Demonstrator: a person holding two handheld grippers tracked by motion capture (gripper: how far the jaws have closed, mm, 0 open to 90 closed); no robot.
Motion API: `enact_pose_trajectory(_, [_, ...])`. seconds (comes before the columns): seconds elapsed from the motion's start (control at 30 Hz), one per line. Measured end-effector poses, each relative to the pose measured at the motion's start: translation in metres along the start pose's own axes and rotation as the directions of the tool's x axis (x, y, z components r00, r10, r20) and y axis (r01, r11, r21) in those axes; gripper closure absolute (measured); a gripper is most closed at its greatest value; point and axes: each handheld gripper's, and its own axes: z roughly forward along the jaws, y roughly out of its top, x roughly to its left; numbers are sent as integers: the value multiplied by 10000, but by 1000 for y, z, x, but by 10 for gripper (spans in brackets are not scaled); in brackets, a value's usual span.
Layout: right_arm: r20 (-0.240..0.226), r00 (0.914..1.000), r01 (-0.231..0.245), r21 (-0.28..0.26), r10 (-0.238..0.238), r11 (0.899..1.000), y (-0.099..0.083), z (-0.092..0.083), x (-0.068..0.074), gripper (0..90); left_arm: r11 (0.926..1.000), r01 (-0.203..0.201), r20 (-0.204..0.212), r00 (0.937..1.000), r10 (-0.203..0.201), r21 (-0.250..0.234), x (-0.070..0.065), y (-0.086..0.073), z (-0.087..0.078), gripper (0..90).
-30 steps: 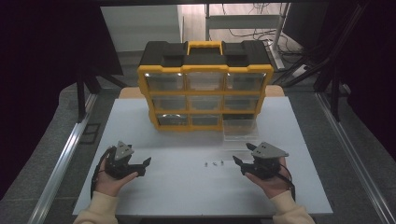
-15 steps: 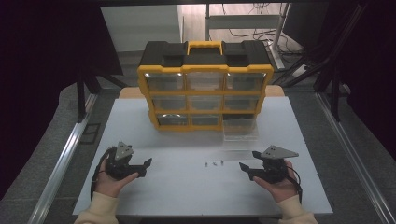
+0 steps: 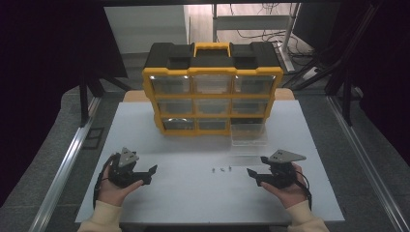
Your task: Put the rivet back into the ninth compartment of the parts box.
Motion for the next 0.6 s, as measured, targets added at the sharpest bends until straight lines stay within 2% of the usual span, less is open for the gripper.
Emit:
enact_pose_trajectory(0.1, [-11,10000,62,31,-62,10000,0,-2,2,296,10000,-88,99,9999,87,9,-1,2,1,109])
enact_pose_trajectory(0.13, [4,9999,113,111,-113,9999,0,-2,2,296,10000,46,340,9994,-46,4,-1,2,2,108])
enact_pose_trajectory(0.17, [4,9999,113,111,-113,9999,0,-2,2,296,9992,400,937,9948,-389,-95,1,3,1,108])
enact_pose_trajectory(0.2, [24,9999,155,199,-155,9997,-1,-1,2,296,9982,562,1112,9924,-535,-214,1,4,0,104])
enact_pose_trajectory(0.27, [19,9996,276,353,-277,9990,0,2,2,297,9992,364,912,9952,-346,-175,-1,5,-2,107])
enact_pose_trajectory(0.33, [-75,9996,272,381,-269,9989,1,4,2,297,9988,426,1041,9938,-399,-231,-1,5,-4,107])
enact_pose_trajectory(0.47, [-71,9990,451,543,-447,9975,3,7,3,297,9991,373,921,9951,-352,-221,-1,4,-5,109])
enact_pose_trajectory(0.53, [-76,9989,461,542,-457,9975,4,7,4,298,9986,469,1145,9924,-439,-237,-2,4,-6,109])
enact_pose_trajectory(0.6, [-118,9986,527,545,-521,9971,6,9,4,299,9989,386,1093,9934,-355,-261,-4,4,-8,111])
